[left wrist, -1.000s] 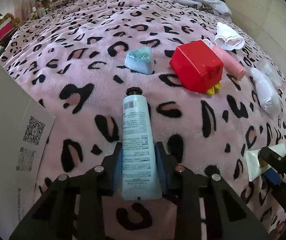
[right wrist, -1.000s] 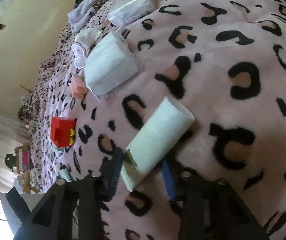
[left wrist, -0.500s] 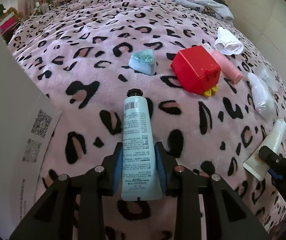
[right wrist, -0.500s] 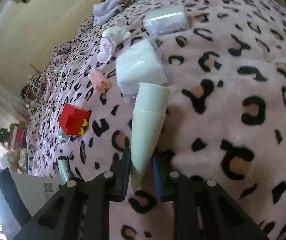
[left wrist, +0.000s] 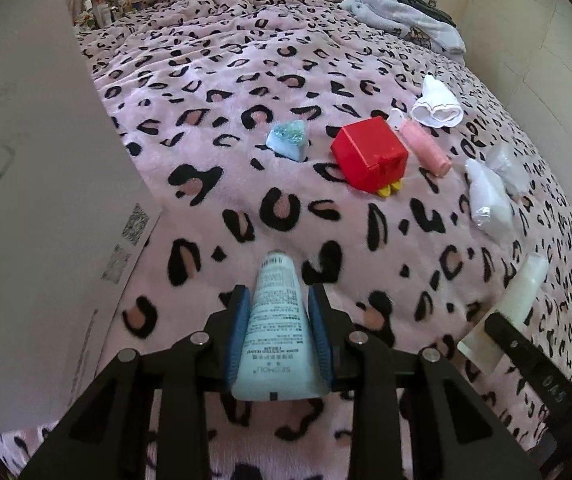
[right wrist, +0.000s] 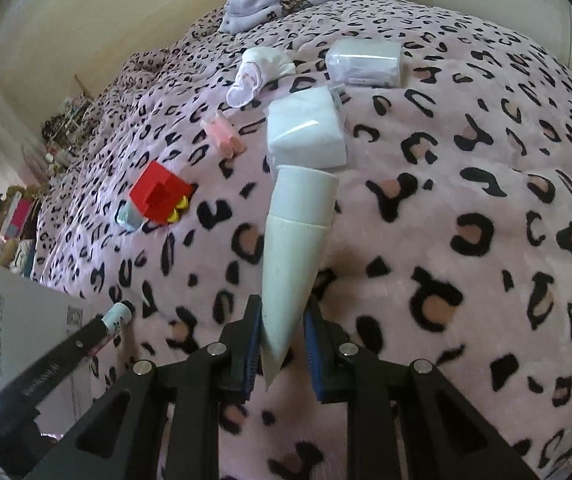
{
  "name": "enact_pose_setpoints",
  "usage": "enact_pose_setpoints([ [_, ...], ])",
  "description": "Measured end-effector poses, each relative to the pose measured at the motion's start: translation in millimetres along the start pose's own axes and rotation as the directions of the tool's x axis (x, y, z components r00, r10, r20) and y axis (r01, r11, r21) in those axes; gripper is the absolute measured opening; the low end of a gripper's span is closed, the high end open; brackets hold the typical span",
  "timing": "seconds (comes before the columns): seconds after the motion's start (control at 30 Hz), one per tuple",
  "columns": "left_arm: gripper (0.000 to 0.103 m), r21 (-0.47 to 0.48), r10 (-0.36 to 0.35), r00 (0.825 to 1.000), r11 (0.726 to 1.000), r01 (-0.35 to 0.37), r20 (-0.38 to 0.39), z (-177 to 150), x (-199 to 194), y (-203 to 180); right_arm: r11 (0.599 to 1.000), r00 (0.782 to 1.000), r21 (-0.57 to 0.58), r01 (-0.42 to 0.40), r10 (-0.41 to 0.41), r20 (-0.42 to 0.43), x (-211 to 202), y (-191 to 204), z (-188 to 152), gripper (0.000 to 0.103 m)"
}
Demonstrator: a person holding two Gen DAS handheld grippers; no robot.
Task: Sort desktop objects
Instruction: 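Lift the blue tube with the left tool while the right tool lifts the white tube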
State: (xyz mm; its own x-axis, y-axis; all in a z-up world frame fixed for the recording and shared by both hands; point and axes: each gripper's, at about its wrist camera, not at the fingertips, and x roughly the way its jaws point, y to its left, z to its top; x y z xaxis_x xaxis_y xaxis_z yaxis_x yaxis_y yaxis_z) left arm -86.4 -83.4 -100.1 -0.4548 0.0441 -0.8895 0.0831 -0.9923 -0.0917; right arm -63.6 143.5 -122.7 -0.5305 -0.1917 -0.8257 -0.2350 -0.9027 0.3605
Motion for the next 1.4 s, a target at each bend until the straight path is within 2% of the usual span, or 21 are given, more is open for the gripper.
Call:
enact_pose_setpoints([
  [0.03,0.001,0.004,0.003,1.000,1.000,-0.003,-0.004,-1,-4,-2,1.000,1.000,-0.008,0.003,-0.003,-0.001,-2,1,-1,0.021],
  [0.17,0.000,0.009,0.008,1.000,1.000,-0.008,-0.002,-6,-13,-8,0.999,1.000,-0.045,0.019,-0.019,0.003,-10,4,-5,0.021],
  [0.4,0.000,-0.010,0.010,0.999,1.000,-0.010,-0.042,-13,-1,0,0.999,1.000,-0.047,0.010,-0.010,-0.004,-17,1,-8,0.021],
  [0.47,0.003,-0.013,0.000,0.997,1.000,0.000,-0.072,-14,10,2,0.999,1.000,-0.043,0.003,-0.003,-0.006,-18,1,-8,0.021],
  [0.5,0.006,-0.014,-0.006,0.996,1.000,0.004,-0.089,-15,16,3,0.999,1.000,-0.039,-0.002,0.001,-0.008,-17,0,-8,0.021],
  [0.53,0.017,-0.014,-0.001,0.995,1.000,0.000,-0.099,-16,22,3,0.999,1.000,-0.035,-0.006,0.006,-0.009,-17,0,-7,0.021],
  [0.57,0.036,-0.013,0.013,0.994,1.000,-0.014,-0.104,-17,27,2,0.999,1.000,-0.034,-0.009,0.008,-0.010,-17,0,-7,0.021],
  [0.6,0.046,-0.011,0.027,0.994,1.000,-0.028,-0.109,-18,33,2,0.999,1.000,-0.033,-0.010,0.010,-0.011,-16,0,-7,0.021],
  [0.63,0.064,-0.011,0.034,0.993,0.999,-0.035,-0.109,-19,37,1,0.999,1.000,-0.033,-0.012,0.012,-0.013,-15,0,-6,0.021],
  [0.67,0.076,-0.014,0.033,0.994,0.999,-0.034,-0.106,-20,40,0,0.999,1.000,-0.034,-0.013,0.013,-0.015,-14,0,-6,0.021],
  [0.73,0.080,-0.018,0.022,0.993,1.000,-0.024,-0.112,-22,49,-2,0.999,1.000,-0.036,-0.012,0.011,-0.020,-12,0,-6,0.021],
  [0.83,0.079,-0.015,0.029,0.991,0.999,-0.031,-0.133,-26,60,-5,0.999,0.999,-0.031,-0.013,0.012,-0.031,-8,-3,-6,0.021],
  [0.9,0.069,-0.010,0.047,0.990,0.999,-0.049,-0.130,-29,62,-6,1.000,0.999,-0.027,-0.011,0.010,-0.035,-6,-5,-6,0.021],
  [1.03,0.033,0.006,0.057,0.991,0.998,-0.057,-0.123,-32,59,-13,1.000,0.999,-0.021,-0.008,0.007,-0.044,-3,-9,-7,0.021],
  [1.07,0.029,0.011,0.060,0.991,0.998,-0.059,-0.122,-32,58,-15,1.000,0.999,-0.019,-0.008,0.007,-0.047,-2,-10,-7,0.021],
  [1.4,0.029,0.020,0.078,0.994,0.997,-0.077,-0.080,-32,29,-20,0.999,0.999,-0.051,0.009,-0.012,-0.042,-7,-10,-8,0.020],
])
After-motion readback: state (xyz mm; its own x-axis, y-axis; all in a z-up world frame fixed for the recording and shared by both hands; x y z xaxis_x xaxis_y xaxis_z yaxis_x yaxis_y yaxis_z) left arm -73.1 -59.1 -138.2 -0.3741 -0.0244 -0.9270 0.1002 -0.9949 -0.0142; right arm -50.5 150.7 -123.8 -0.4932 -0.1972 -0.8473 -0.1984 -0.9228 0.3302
